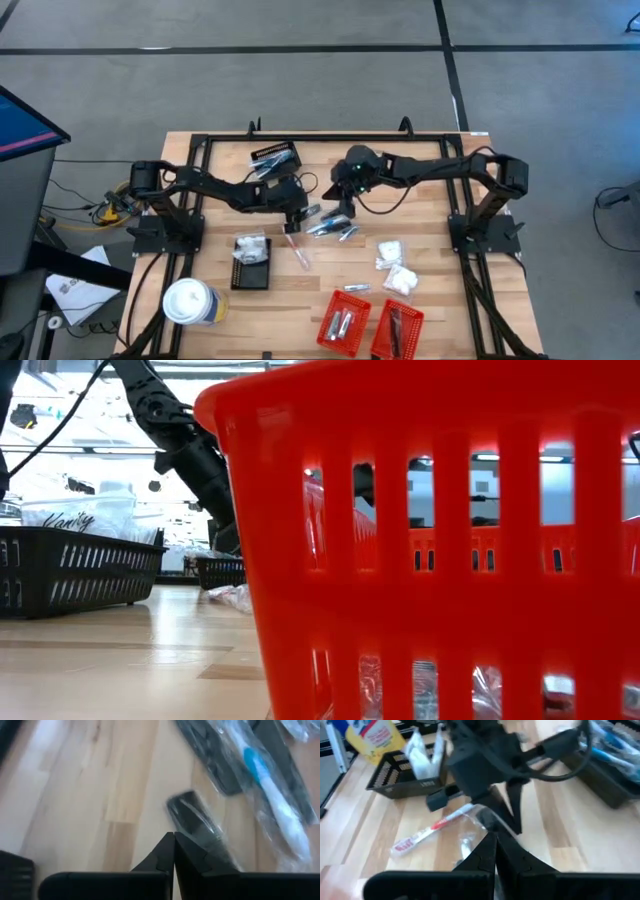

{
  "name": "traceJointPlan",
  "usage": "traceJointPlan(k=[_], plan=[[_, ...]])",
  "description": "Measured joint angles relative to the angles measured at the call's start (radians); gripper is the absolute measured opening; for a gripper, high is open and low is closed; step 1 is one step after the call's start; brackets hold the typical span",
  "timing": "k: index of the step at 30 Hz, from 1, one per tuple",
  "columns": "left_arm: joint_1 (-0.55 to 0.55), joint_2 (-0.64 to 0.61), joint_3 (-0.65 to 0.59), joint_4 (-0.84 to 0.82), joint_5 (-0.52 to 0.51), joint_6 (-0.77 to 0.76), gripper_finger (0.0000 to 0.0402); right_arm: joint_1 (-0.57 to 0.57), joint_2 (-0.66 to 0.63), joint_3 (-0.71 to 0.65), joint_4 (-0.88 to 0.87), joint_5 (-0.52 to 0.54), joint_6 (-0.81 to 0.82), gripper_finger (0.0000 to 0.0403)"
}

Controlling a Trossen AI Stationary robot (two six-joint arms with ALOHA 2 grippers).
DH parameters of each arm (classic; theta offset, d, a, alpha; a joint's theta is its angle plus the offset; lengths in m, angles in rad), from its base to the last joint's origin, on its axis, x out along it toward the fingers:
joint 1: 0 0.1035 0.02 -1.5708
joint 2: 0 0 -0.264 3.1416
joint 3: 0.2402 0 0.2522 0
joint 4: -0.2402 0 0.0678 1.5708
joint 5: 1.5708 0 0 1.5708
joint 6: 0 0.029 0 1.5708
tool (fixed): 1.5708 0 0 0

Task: Pick & Place Travel size toiletries
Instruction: Put the black hair brush into the right red bin

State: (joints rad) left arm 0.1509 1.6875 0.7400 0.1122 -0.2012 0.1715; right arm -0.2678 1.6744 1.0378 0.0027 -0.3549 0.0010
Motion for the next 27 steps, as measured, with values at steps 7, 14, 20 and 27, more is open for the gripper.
traceJointPlan(k=[7,14,20,27], plan=[[0.011,0.031,0.001,0.011,0.073,-0.001,0.0002,0.026,0.0,0.0,0.006,-0.003,-0.008,0.0001],[0.042,0.063,0.003,0.023,0.092,-0.004,0.0002,0.026,0.0,0.0,0.006,-0.003,-0.014,0.0001],[0.059,0.101,0.007,0.039,0.103,-0.002,0.0002,0.045,0.029,0.003,0.017,-0.003,-0.051,0.0003],[0.061,0.047,-0.009,0.019,0.033,0.002,0.0002,0.071,0.095,0.003,0.007,-0.002,-0.09,0.0054]])
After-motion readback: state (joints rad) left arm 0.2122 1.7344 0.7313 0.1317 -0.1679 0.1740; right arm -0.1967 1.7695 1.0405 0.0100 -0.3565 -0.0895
